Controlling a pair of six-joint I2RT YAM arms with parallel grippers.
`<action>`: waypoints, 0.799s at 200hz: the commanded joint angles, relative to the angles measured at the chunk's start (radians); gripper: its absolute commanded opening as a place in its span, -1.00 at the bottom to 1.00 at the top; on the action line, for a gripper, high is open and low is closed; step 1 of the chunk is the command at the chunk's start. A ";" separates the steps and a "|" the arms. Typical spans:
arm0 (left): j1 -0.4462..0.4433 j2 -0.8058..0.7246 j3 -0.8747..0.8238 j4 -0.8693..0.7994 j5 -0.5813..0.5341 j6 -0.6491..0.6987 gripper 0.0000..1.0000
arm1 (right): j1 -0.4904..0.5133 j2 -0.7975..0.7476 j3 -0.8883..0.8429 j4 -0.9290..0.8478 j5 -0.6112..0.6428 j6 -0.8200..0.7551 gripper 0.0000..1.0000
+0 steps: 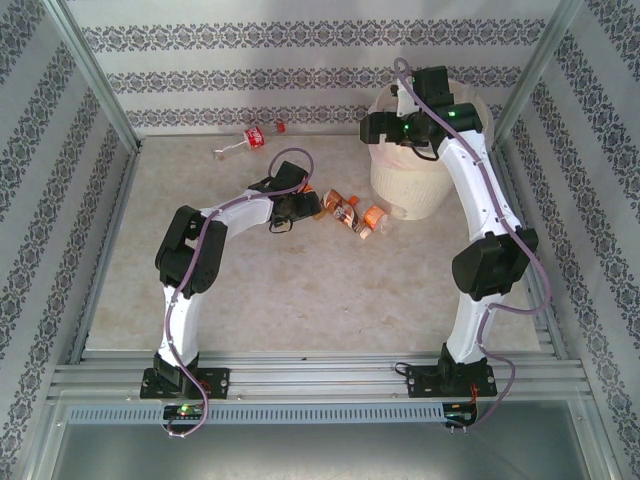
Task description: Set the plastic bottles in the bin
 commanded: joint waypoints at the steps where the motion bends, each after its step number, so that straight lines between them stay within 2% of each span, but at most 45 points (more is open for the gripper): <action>1: -0.011 -0.004 0.004 0.044 0.024 0.049 0.73 | 0.015 -0.040 -0.025 0.040 -0.167 0.040 0.95; 39: -0.011 -0.015 -0.016 0.098 0.044 0.063 0.80 | 0.031 -0.050 -0.028 0.058 -0.297 0.051 0.96; 58: -0.011 0.015 0.020 0.068 0.034 0.048 0.82 | 0.036 -0.058 -0.035 0.075 -0.326 0.063 0.96; 71: -0.012 0.041 0.067 0.000 -0.011 0.020 0.83 | 0.036 -0.069 -0.040 0.085 -0.327 0.072 0.96; 89: -0.011 0.056 0.099 -0.048 -0.039 -0.003 0.87 | 0.031 -0.093 -0.054 0.105 -0.301 0.081 0.96; 116: -0.011 -0.004 0.032 -0.025 -0.087 -0.031 0.91 | 0.016 -0.156 -0.107 0.143 -0.206 0.099 0.96; 140: -0.007 -0.101 -0.055 0.024 -0.103 -0.040 1.00 | 0.007 -0.239 -0.211 0.211 -0.134 0.075 0.95; 160: -0.008 -0.116 -0.050 0.024 -0.099 -0.060 0.99 | -0.004 -0.319 -0.323 0.304 -0.057 0.099 0.96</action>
